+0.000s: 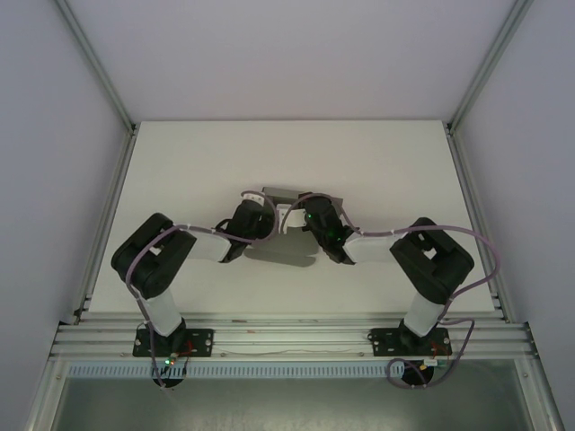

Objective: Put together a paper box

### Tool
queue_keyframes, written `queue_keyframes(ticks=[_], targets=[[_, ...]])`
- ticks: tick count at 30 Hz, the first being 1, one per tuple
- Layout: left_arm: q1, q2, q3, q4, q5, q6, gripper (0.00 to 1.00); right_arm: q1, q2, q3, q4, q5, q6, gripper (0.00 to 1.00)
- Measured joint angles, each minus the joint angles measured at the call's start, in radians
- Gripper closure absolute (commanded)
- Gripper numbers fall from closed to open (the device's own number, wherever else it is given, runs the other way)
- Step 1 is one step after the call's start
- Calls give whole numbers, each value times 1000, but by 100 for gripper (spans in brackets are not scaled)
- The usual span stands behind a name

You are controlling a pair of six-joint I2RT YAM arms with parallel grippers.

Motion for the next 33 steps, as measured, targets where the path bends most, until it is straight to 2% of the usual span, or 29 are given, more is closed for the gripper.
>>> queue_keyframes(ticks=[3,6,11,16,19,28,33], targets=[[0,-13,2,0,3,-8,65,0,0,0,0,0,0,100],[0,-13,16,-10,0,-13,75,0,0,0,-1,0,0,100],[1,-5,53,-40,-13,-8,75,0,0,0,-6,4,1,100],[2,25,95,-61,-37,-8,88,-1,-8,0,-27,16,13,100],[0,53,130,-74,-68,-2,100,-1,-14,1,-39,24,23,100],[-43,122,216,-113,-246,-74,100,-2,-21,18,-84,28,92,100],[-53,127,215,-116,-291,-124,100,3,-26,18,-90,23,124,100]])
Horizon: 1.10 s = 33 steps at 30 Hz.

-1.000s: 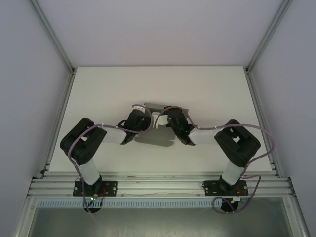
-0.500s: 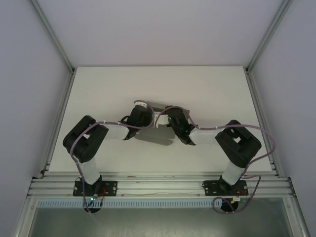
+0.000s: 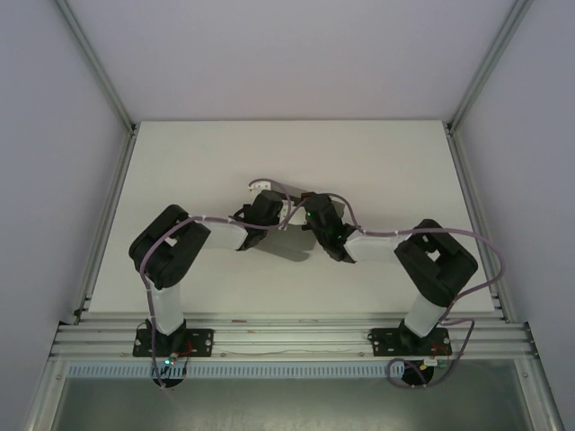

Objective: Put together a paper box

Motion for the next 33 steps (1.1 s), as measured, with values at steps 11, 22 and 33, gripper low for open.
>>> queue_keyframes(ticks=[11,22,33], targets=[[35,-52,-113,103,108,31,65,14,-2,0,-7,3,23,100],[40,-169,-127,98,169,61,78,17,-2,0,-10,3,27,100],[46,-108,-111,156,198,129,100,16,-21,-2,-29,8,75,70]])
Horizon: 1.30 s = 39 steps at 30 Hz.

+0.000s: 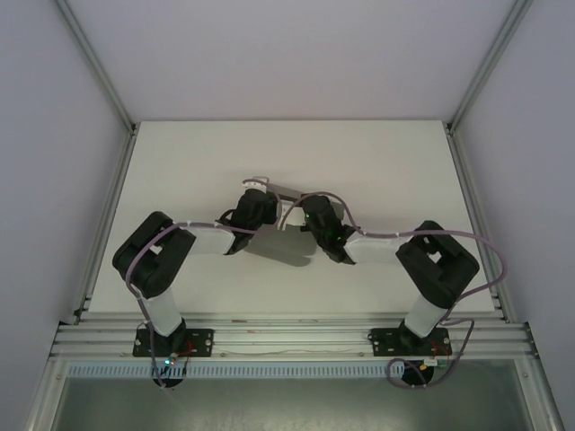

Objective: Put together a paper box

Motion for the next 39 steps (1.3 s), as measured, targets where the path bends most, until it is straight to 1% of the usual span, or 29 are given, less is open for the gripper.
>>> queue_keyframes(ticks=[2,3,4,5,6,10,13,16,18,20,22,24,27,33,35,39], targets=[[1,8,-1,21,15,13,100,1,-24,-13,-18,-16,37,57],[1,11,-2,31,22,17,100,2,-44,-24,-32,-24,67,46],[2,13,-3,40,32,25,100,2,-69,-36,-46,-33,94,40],[3,13,-7,47,40,31,100,2,-97,-48,-63,-42,125,23],[3,13,-12,58,47,36,100,2,-138,-60,-92,-56,167,0],[3,13,-29,92,89,71,100,-1,-348,-83,-233,-149,356,0],[3,13,-57,144,147,111,100,-28,-499,-95,-288,-217,521,0],[3,13,-95,214,225,155,100,-108,-604,-101,-321,-251,713,0],[3,13,-118,258,275,173,100,-183,-623,-79,-373,-278,843,0],[3,13,-136,291,315,188,100,-249,-592,-18,-458,-318,962,0],[2,13,-145,307,357,198,100,-292,-515,84,-560,-360,1078,0],[-2,13,-145,309,386,214,100,-301,-429,179,-634,-411,1158,0],[-18,13,-145,309,406,243,100,-301,-298,293,-715,-504,1234,1],[-33,13,-147,313,407,277,100,-301,-104,389,-829,-625,1282,6],[-33,18,-147,318,407,282,100,-301,-64,406,-861,-668,1286,9],[-34,31,-147,338,407,294,100,-301,-1,418,-901,-721,1293,9]])
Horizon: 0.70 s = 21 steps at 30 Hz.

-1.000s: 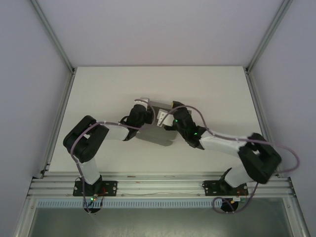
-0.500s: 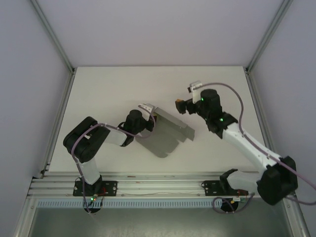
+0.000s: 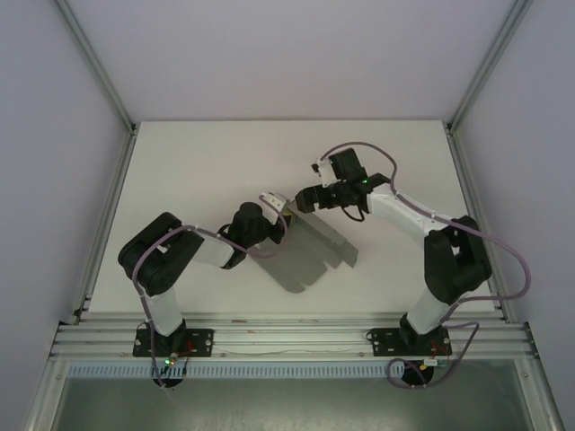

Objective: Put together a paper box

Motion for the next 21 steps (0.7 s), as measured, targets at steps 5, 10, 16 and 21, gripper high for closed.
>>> queue_keyframes(ticks=[5,10,16,21], targets=[[-1,18,0,16,-1,2,93,-1,47,0,-1,-30,13,13],[-5,26,8,17,-16,4,84,-1,58,1,8,-44,18,15],[-6,68,37,-2,-23,-9,70,2,77,0,22,-69,18,17],[-6,81,52,-8,-43,-24,100,0,82,0,31,-76,19,18]])
